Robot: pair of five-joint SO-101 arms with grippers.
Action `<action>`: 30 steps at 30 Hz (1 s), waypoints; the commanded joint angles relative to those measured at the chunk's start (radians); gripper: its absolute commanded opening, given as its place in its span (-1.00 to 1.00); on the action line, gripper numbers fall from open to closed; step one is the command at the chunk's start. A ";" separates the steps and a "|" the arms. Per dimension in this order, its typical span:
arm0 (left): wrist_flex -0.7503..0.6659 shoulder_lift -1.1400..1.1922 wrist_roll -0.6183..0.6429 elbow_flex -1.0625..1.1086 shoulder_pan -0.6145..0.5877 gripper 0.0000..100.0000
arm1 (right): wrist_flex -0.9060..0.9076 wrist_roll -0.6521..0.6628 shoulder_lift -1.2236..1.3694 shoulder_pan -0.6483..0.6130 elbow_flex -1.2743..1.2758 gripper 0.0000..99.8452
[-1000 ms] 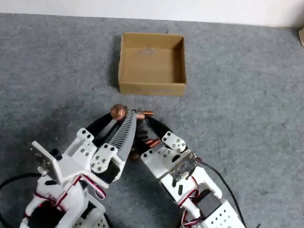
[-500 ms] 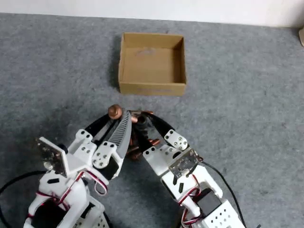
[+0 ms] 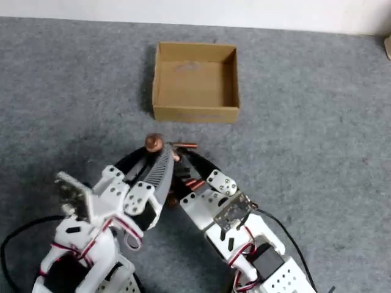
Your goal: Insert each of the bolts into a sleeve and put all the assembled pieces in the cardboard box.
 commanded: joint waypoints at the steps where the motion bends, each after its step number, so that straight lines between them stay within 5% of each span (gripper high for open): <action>1: -0.011 -0.007 0.009 -0.007 0.022 -0.99 | -0.001 -0.008 -0.018 -0.022 0.139 -0.99; 24: -0.011 -0.010 -0.103 0.159 0.007 -0.95 | -0.001 -0.006 -0.021 -0.007 0.139 -0.99; 30: -0.006 -0.007 -0.106 0.168 0.007 -0.16 | -0.001 -0.006 -0.021 -0.005 0.139 -0.99</action>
